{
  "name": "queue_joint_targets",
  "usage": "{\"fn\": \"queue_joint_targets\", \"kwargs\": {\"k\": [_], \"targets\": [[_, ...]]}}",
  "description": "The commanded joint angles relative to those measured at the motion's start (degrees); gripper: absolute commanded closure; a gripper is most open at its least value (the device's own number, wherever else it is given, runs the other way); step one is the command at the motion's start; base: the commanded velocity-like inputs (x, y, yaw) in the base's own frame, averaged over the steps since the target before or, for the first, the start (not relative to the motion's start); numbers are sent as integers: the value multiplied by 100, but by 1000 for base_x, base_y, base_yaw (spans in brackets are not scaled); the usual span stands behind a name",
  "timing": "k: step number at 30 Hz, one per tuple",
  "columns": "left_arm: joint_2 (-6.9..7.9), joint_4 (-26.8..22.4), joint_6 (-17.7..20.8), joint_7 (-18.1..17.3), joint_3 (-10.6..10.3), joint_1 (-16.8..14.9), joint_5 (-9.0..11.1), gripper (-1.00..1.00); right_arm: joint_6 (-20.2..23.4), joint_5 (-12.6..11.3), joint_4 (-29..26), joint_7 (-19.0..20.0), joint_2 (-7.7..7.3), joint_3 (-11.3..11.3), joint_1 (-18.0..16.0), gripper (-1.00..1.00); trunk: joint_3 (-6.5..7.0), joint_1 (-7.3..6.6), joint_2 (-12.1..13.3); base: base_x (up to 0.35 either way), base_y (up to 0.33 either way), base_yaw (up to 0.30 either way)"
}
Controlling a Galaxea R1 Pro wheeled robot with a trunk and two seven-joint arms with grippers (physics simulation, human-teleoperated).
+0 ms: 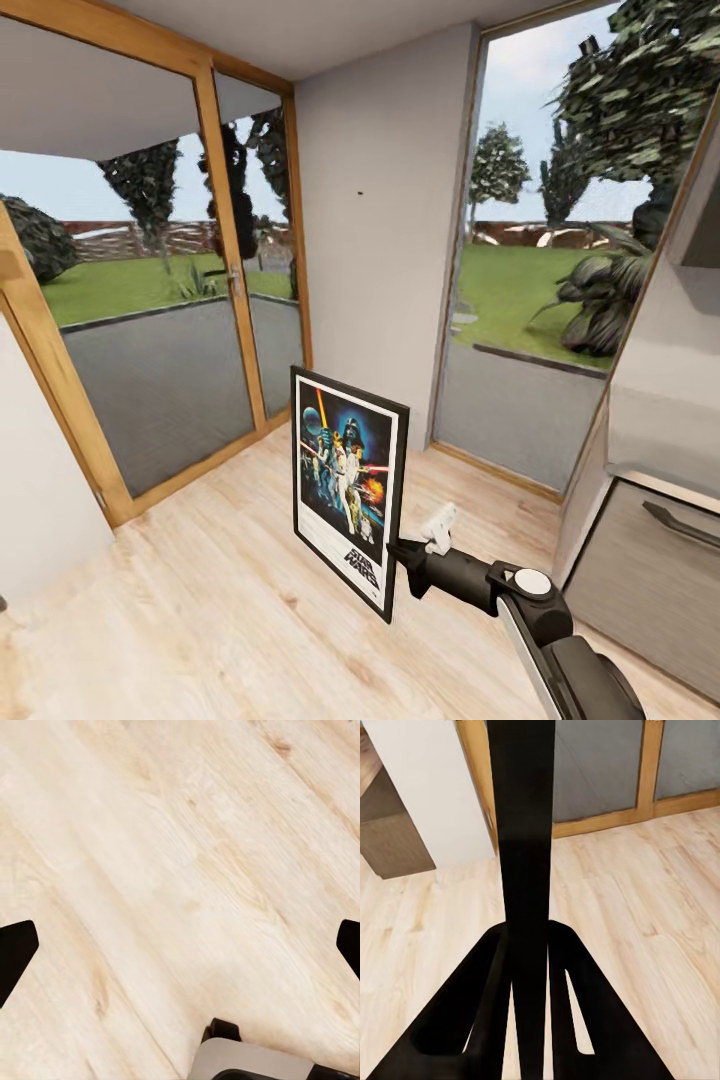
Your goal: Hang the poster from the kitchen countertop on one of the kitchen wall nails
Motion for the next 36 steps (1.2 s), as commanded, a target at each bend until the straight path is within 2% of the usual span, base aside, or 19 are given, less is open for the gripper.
{"fn": "queue_joint_targets", "kwargs": {"k": [1,36], "targets": [[-2,-5,-5,-29,12,-1,6,-100,44,-4,-8,26,-2,2,-6,100,-12,6,-12,223,304,0],[-2,-7,-8,-20,12,-1,4,-100,52,-9,-8,34,-2,-7,-6,100,-9,6,-12,234,295,-13]]}}
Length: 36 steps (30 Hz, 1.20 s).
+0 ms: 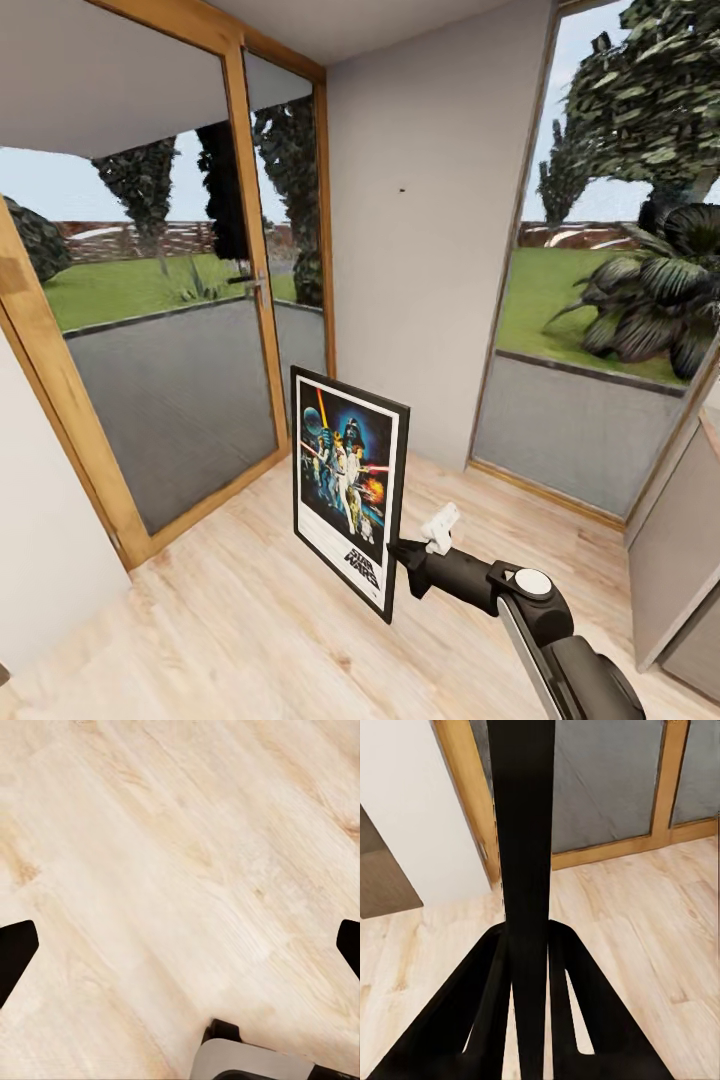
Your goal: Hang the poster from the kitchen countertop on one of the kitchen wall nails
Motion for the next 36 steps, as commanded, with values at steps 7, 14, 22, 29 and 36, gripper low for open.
{"fn": "queue_joint_targets", "kwargs": {"k": [7,14,22,29,36], "targets": [[-1,-5,-7,-28,12,-1,4,-100,44,-3,-7,27,-1,2,-6,100,-3,6,-12,236,293,-156],[-1,-5,-8,-28,12,-1,4,-100,44,-3,-8,30,-1,2,-6,100,-2,6,-12,236,292,-25],[-1,-5,-8,-28,12,-1,4,-100,49,-3,-8,34,-1,2,-6,100,0,6,-12,241,283,-42],[-1,-5,-8,-28,12,-1,4,-100,53,-3,-8,39,-1,-42,-6,100,20,6,-12,243,280,-241],[-1,-5,-8,-28,12,-1,4,-100,53,-9,-8,50,-1,-104,-6,100,44,6,-12,243,280,-277]]}}
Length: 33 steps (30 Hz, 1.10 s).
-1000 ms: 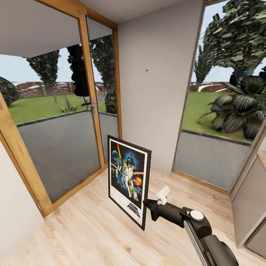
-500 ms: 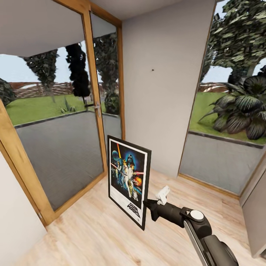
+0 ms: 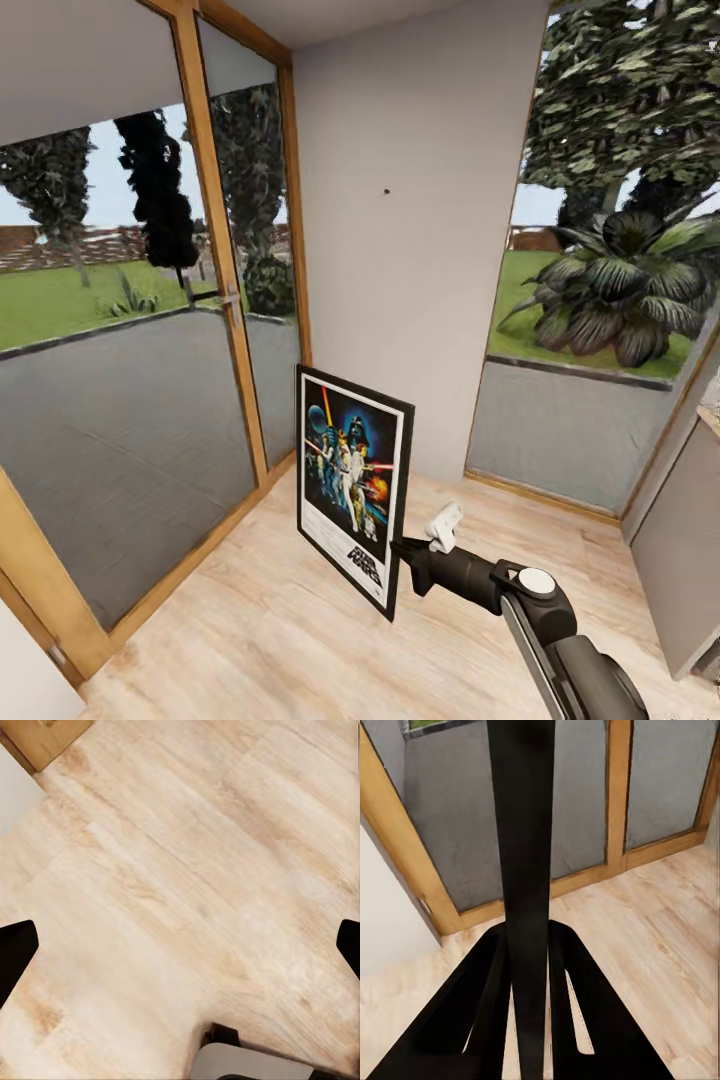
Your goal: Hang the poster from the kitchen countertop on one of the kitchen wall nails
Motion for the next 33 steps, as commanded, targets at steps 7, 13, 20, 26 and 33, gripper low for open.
{"fn": "queue_joint_targets", "kwargs": {"k": [7,13,20,26,33], "targets": [[-1,-5,-4,-28,12,0,3,-100,44,-5,-7,26,-1,-13,-7,100,-5,6,-12,243,280,-75],[-1,-5,-4,-28,12,0,3,-100,37,-6,-7,31,-1,-15,-7,100,-4,6,-12,244,280,-5],[-1,-5,-4,-28,12,0,3,-100,43,-7,-7,29,-1,-15,-7,100,-2,6,-12,243,280,-26],[-1,-5,-4,-28,12,0,3,-100,44,-7,-7,29,-1,-15,-7,100,17,6,-12,244,280,-226],[-1,-5,-4,-28,12,0,1,-100,44,-7,-7,34,-1,-78,-7,100,44,6,-12,243,280,-282]]}}
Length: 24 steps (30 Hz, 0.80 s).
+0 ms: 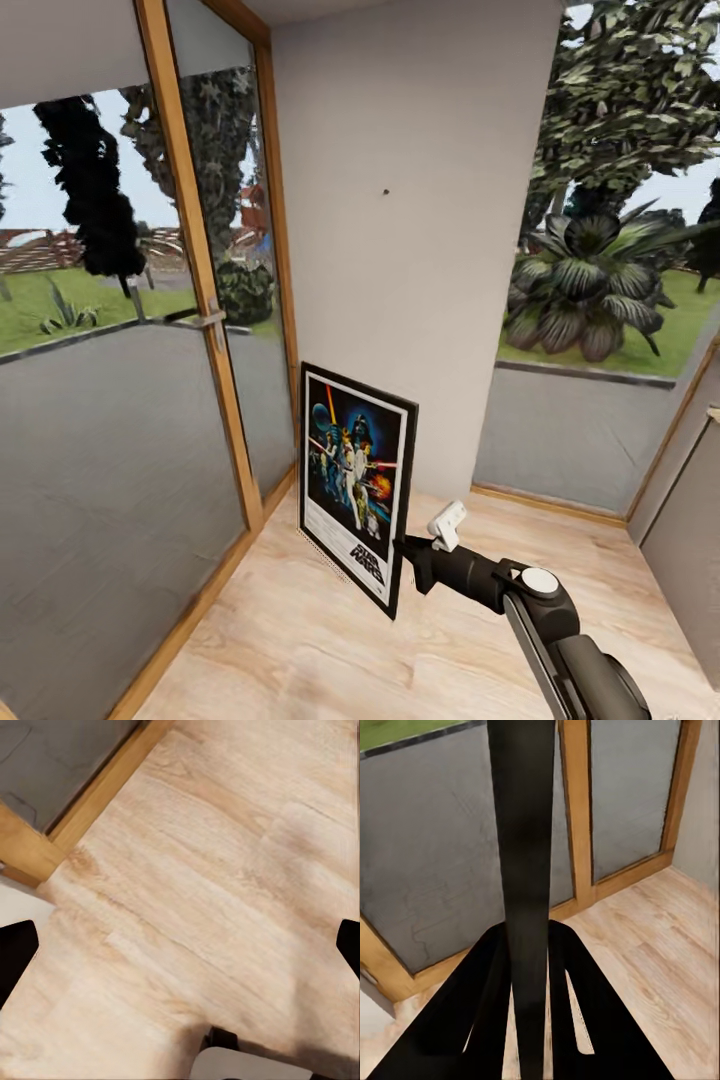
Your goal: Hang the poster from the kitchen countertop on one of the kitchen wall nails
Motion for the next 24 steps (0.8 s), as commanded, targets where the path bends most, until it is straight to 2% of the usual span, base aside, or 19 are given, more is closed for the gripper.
{"fn": "queue_joint_targets", "kwargs": {"k": [1,18,24], "targets": [[-1,-4,-4,-28,13,1,3,-100,44,-5,-6,27,-1,-6,-5,100,-3,6,-8,244,280,-287],[-1,-4,-24,-28,13,1,0,-100,44,-5,-6,34,-1,-48,-5,100,65,6,-8,264,254,-288],[-1,-2,-34,-28,13,1,-2,-100,44,-5,-6,39,-1,-49,-5,100,90,6,-8,267,161,-288]]}}
